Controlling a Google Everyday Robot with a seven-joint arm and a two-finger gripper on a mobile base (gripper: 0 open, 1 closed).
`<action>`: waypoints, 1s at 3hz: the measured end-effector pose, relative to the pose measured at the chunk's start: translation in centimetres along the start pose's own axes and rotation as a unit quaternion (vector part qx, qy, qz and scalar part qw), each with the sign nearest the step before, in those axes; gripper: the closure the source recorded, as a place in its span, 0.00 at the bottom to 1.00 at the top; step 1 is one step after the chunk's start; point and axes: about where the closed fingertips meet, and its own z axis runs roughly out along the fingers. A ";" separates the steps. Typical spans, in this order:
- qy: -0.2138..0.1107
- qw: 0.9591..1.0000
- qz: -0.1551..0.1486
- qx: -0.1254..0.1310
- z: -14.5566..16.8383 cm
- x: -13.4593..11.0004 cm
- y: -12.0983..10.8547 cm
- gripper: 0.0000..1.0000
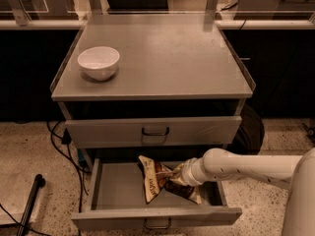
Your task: Pick brown chip bag from middle drawer and place on counter
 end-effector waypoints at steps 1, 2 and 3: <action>0.005 1.000 -0.013 -0.012 -0.5 -0.2 0.1 1.00; 0.009 0.999 -0.029 -0.031 -2.3 -0.8 0.1 1.00; 0.014 0.998 -0.042 -0.050 -4.4 -1.7 0.6 1.00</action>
Offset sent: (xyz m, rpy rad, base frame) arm -0.0090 -0.0132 0.0471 -0.0338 0.0441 0.1354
